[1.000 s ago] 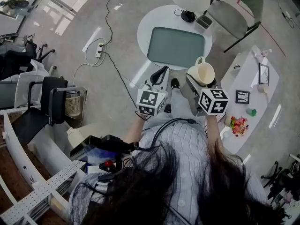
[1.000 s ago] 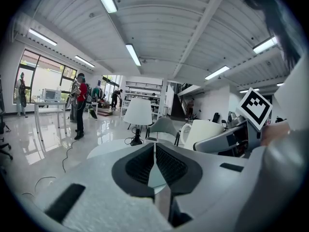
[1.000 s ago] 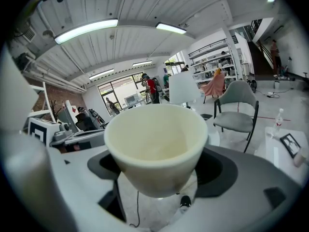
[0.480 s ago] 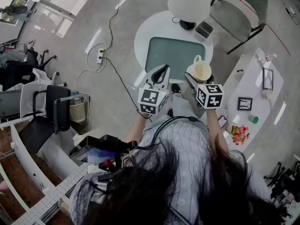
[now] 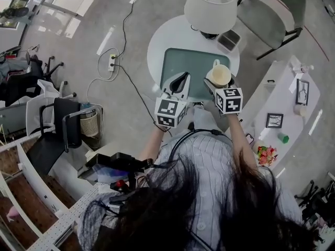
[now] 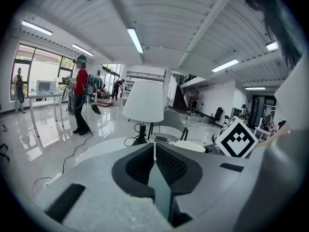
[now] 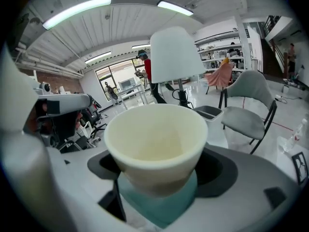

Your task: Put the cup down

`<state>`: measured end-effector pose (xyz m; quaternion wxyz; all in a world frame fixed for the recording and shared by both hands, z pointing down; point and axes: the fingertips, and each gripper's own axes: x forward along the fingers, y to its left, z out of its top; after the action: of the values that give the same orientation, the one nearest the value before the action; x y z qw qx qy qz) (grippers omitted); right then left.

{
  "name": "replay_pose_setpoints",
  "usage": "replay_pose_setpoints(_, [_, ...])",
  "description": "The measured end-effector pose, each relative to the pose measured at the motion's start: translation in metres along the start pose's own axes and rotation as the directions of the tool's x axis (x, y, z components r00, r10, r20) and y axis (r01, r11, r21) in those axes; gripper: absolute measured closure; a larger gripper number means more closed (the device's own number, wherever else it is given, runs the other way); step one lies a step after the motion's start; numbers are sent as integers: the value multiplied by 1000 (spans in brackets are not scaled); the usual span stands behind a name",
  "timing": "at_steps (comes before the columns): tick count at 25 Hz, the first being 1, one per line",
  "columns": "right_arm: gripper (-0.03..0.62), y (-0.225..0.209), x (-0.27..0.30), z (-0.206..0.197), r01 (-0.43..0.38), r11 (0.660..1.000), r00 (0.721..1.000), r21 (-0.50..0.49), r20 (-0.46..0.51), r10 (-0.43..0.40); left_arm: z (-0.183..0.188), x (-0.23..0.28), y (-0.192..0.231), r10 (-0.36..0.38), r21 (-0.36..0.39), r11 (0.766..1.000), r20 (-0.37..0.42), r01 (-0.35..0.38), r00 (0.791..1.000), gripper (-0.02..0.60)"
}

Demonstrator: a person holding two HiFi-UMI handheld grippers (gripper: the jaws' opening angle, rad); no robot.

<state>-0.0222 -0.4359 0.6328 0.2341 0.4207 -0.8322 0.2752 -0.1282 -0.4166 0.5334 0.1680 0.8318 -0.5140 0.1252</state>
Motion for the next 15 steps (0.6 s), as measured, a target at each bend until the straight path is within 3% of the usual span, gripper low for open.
replay_pose_setpoints(15, [184, -46, 69, -27, 66, 997, 987, -31, -146, -70, -9, 37, 11, -9, -5, 1000, -69, 9, 998, 565])
